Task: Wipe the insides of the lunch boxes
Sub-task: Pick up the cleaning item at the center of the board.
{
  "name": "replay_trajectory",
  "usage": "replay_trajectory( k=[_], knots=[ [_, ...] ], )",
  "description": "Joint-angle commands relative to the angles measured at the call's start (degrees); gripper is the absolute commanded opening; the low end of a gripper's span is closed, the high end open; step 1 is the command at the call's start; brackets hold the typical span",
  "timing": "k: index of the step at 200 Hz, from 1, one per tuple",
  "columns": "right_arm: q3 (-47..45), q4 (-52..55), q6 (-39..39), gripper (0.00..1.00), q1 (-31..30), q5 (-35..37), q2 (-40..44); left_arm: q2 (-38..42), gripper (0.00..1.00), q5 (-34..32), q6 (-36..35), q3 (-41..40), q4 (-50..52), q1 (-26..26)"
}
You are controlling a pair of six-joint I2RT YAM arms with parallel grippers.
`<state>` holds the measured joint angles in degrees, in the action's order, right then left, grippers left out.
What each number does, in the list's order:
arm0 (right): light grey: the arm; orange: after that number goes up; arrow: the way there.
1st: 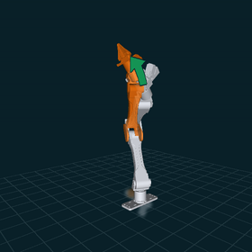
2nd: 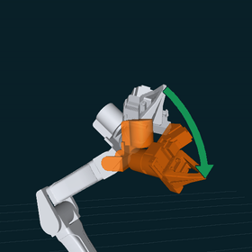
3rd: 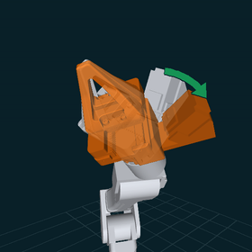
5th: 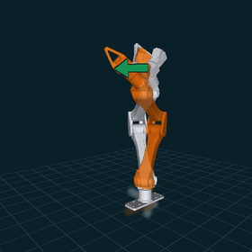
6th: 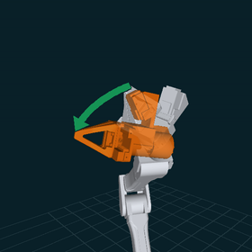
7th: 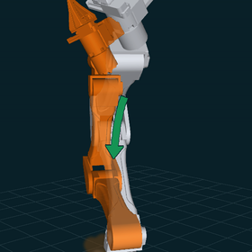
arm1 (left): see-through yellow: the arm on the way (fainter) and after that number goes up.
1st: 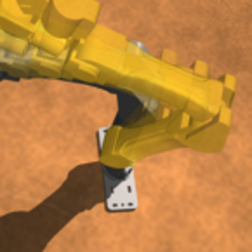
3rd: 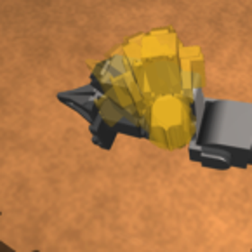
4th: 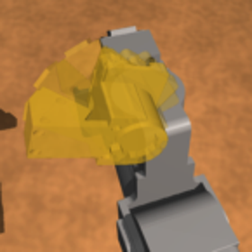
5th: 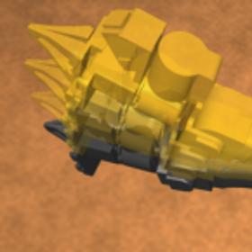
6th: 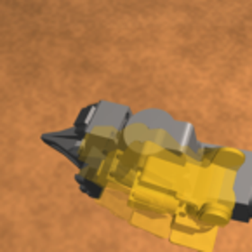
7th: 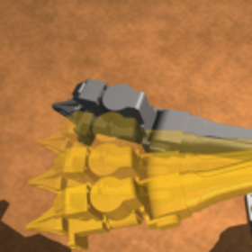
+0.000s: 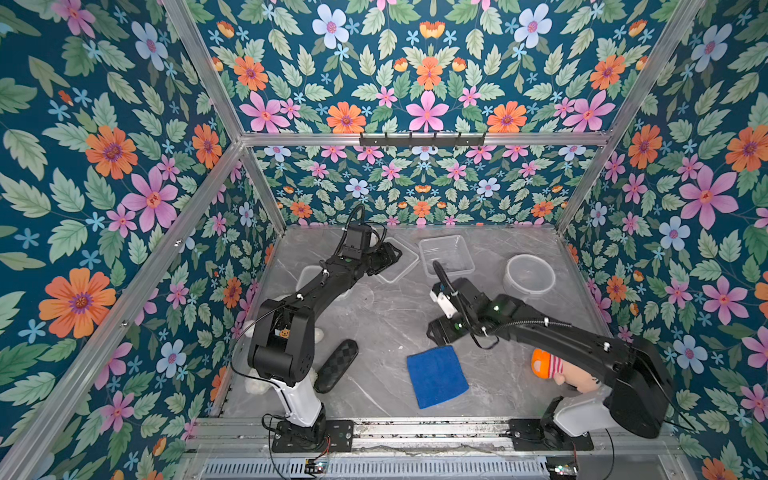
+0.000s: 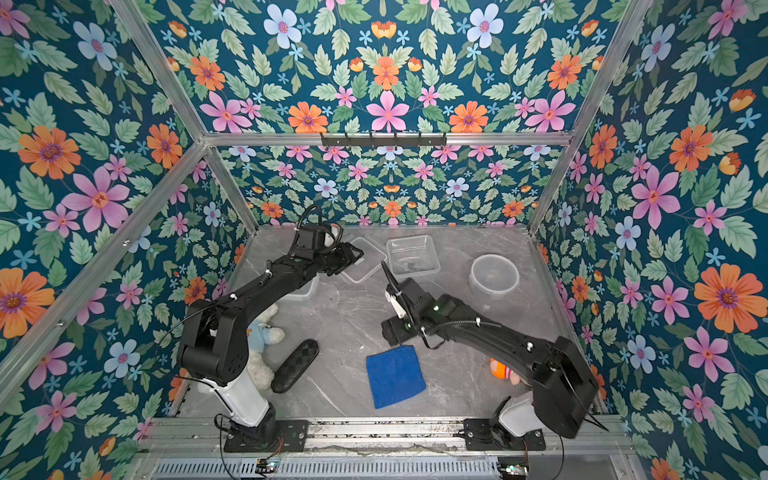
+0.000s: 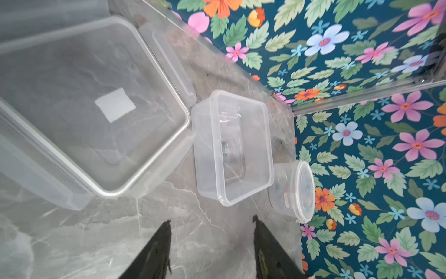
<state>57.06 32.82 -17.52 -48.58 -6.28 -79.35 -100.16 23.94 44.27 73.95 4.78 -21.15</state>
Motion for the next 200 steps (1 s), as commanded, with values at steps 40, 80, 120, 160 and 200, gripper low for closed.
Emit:
replay_trajectory(
  k=[40,80,120,160,200],
  knots=[
    [-13.65,0.72,-14.48,0.86,-8.66,1.45,9.74,-0.63,0.56,-6.06,2.82,-0.79,1.54,-3.05],
    [-10.74,-0.83,-16.67,0.88,-13.91,4.83,2.90,-5.13,0.56,-7.01,3.41,3.35,3.26,-6.40],
    [-3.44,-0.63,-16.17,0.88,-16.81,7.68,-8.63,-6.72,0.56,-7.54,3.72,4.75,3.60,-7.57],
    [1.29,1.58,-16.83,0.86,-16.78,10.13,-19.63,-6.71,0.56,-8.45,2.65,4.53,4.54,-7.51],
    [-1.47,1.56,-18.08,0.77,-16.01,12.58,-20.86,-8.69,0.56,-7.88,1.96,5.04,4.45,-7.29]
  ],
)
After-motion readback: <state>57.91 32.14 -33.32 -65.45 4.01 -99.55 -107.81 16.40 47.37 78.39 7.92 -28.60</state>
